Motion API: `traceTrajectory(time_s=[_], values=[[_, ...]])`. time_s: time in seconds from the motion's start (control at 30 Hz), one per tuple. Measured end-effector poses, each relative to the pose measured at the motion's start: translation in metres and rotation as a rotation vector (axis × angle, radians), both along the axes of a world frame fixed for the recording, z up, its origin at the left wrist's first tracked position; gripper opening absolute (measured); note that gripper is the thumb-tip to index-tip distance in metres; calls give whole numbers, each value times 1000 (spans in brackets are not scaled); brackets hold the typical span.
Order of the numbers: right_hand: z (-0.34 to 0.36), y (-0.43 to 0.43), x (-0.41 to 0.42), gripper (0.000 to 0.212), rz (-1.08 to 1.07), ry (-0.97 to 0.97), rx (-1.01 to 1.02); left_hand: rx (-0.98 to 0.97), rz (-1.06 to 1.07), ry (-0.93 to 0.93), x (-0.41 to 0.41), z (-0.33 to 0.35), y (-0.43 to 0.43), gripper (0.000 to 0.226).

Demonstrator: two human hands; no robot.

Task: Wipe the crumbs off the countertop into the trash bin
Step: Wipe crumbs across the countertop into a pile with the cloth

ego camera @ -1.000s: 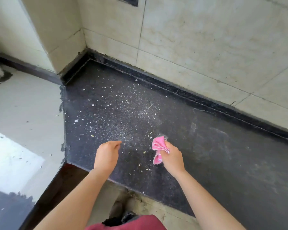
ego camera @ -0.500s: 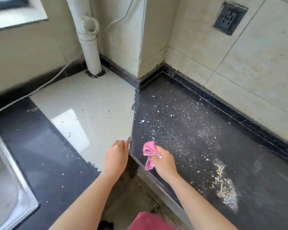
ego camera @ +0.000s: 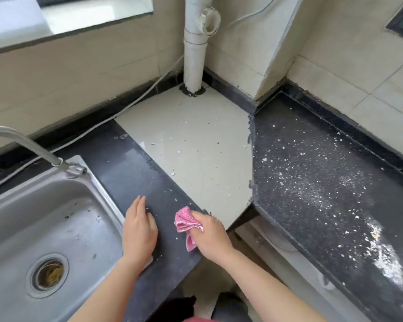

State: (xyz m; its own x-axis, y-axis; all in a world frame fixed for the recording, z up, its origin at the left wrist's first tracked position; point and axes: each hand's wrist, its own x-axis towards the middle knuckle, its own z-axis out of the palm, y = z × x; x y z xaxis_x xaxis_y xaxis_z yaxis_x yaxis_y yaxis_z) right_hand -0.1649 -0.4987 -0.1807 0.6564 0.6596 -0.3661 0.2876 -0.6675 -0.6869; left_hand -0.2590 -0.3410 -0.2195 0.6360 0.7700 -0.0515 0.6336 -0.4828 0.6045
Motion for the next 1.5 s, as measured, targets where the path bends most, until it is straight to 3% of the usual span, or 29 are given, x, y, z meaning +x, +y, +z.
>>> traceTrajectory(time_s=[0.17,0.27,0.37,0.47,0.6,0.7,0.77,0.83,0.93,1.0,1.1,1.17,1.3,1.4,1.5], values=[[-13,30,-60,49,339,-136,-67,34,106,104,-51,-14,32,47],[-22,37,-79,52,547,-338,-94,-16,112,124,-65,-24,36,50],[-29,34,-65,53,551,-611,-72,-70,84,86,-65,-26,31,51],[-36,33,-24,49,404,-726,-82,-113,83,69,-61,-27,25,54],[-29,30,51,46,98,-607,-248,-134,94,65,-57,-28,23,55],[-16,37,66,48,-151,-560,-165,-130,99,63,-55,-29,22,55],[-10,45,41,40,-67,-435,-65,-125,106,63,-54,-30,20,55],[-12,47,0,38,186,-365,-28,-117,111,74,-54,-33,18,55],[-19,41,-39,46,599,-499,4,-120,130,75,-52,-35,16,55],[-25,37,-26,46,710,-617,-46,-118,137,75,-52,-35,15,55],[-31,29,26,39,593,-653,-265,-119,148,68,-51,-36,14,55],[-31,20,63,33,392,-669,-349,-118,154,65,-50,-36,13,54],[-20,19,102,47,-12,-608,-437,-118,168,55,-48,-36,12,54],[-9,42,79,48,34,-438,-226,-119,176,40,-48,-38,10,54],[-7,65,11,49,340,-279,-71,-125,170,65,-50,-41,11,54]])
